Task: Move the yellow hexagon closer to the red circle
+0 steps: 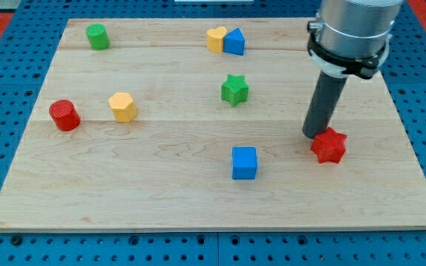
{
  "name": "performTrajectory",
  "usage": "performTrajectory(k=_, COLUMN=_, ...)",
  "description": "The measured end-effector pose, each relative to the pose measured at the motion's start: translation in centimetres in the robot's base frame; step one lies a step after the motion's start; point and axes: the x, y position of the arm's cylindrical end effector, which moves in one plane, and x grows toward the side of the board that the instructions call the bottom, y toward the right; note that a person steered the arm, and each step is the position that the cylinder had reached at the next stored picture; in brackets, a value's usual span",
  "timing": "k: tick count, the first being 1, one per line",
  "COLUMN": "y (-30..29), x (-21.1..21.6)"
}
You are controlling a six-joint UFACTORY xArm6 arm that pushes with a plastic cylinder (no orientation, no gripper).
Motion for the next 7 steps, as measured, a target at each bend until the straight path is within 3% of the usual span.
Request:
performTrajectory(k=2, y=0.2, x=-1.4)
performTrajectory(k=4, y=-8.9, x=-3.2)
performTrajectory(k=5, y=-14.2, x=-6.1)
performTrajectory(k=7, y=-28.1, x=-7.0)
